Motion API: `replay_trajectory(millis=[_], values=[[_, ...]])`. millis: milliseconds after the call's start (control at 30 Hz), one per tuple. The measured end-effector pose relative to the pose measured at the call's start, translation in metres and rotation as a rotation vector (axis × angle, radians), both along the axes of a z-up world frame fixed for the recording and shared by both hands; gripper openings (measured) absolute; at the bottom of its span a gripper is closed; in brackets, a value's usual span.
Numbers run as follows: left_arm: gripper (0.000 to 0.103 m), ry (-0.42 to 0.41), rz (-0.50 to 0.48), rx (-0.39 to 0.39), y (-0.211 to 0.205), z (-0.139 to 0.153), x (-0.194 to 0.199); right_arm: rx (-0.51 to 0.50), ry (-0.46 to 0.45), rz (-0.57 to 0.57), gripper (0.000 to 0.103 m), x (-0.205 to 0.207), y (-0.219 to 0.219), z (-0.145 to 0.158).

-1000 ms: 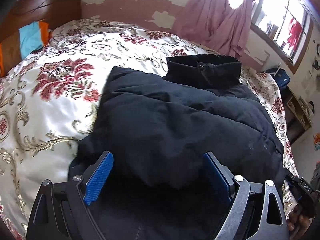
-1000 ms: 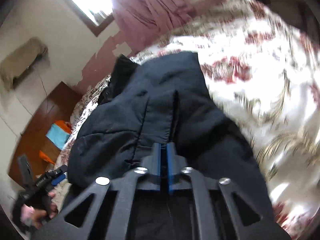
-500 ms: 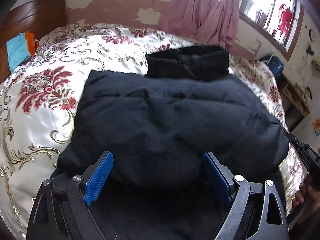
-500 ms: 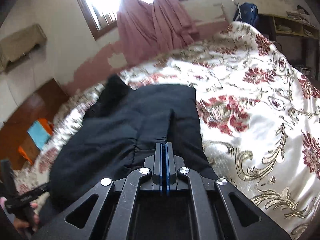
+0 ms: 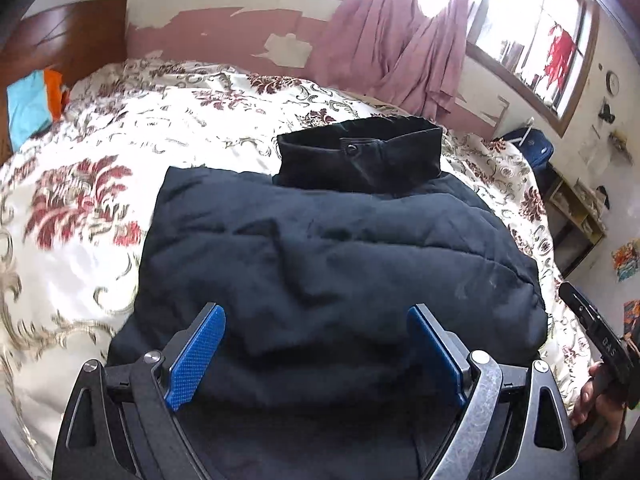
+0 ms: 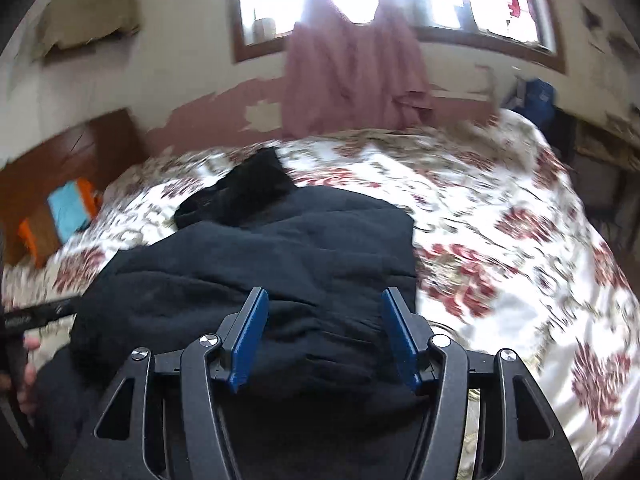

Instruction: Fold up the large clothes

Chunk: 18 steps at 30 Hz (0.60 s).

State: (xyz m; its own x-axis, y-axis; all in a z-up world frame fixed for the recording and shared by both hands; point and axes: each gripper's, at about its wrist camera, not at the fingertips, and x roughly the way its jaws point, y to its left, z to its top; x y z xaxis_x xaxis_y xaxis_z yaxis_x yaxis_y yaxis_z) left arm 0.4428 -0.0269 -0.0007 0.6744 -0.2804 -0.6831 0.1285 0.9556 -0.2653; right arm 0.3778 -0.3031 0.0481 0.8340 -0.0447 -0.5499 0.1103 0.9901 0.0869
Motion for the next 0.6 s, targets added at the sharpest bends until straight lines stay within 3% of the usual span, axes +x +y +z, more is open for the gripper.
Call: replay_trajectory(millis=[200,333,600], values=[[0.092,0.054,-0.046,0.053,-0.018,-0.021,0.020,-0.054,0.145,0.056,0.053,0.031,0.021,-0.029],[0.103,0.040,-0.041,0.057,-0.018,-0.035,0.022,-0.011,0.155,0.056,0.054,0.035,0.014,-0.044],[0.103,0.020,-0.033,0.031,-0.020,-0.055,0.024,-0.006,0.155,0.055,0.054,0.037,0.015,-0.059]])
